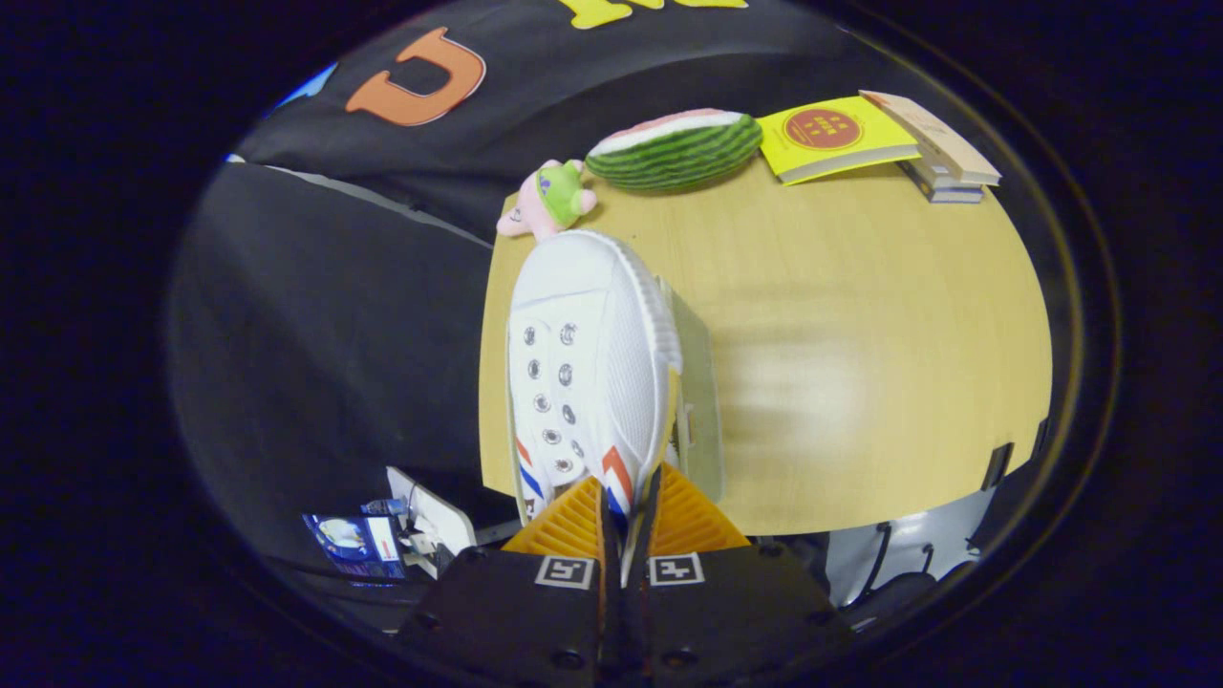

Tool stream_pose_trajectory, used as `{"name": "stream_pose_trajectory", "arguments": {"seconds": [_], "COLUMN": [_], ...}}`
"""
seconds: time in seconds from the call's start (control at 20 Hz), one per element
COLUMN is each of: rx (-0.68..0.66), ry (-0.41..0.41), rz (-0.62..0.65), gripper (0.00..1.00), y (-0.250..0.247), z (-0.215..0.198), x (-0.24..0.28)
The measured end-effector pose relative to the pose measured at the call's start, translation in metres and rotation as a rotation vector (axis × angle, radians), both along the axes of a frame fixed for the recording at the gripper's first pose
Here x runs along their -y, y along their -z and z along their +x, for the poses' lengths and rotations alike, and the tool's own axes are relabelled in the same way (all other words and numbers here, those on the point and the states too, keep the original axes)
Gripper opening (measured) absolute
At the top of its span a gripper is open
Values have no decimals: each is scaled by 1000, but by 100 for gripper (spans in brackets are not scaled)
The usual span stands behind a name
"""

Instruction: Open the storage box then place both shoes into the box .Put the left shoe in first, then the right shoe, with the right side of both shoes facing outward in a uniform manner.

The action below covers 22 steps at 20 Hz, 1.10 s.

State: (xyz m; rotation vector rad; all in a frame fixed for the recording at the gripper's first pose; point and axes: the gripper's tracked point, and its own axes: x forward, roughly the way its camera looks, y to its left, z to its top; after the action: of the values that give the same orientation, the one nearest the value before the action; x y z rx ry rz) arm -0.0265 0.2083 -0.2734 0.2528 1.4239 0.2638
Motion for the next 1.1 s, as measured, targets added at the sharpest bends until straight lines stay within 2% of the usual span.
{"name": "stream_pose_trajectory", "arguments": {"seconds": [0.3, 0.4, 0.45, 0.55, 0.6, 0.7, 0.8, 1.1], "rx": [-43, -41, -40, -11, 11, 52, 97, 299], "ry": [14, 0, -5, -15, -17, -22, -24, 32], "rz": [-36, -39, -45, -47, -50, -46, -47, -85], "gripper": [12, 19, 30, 43, 44, 53, 67, 68], "y": [43, 49, 50, 48, 43, 36, 27, -7], "z": [11, 14, 16, 23, 25, 32, 33, 30], "x": [-10, -10, -9, -9, -8, -8, -5, 16]}}
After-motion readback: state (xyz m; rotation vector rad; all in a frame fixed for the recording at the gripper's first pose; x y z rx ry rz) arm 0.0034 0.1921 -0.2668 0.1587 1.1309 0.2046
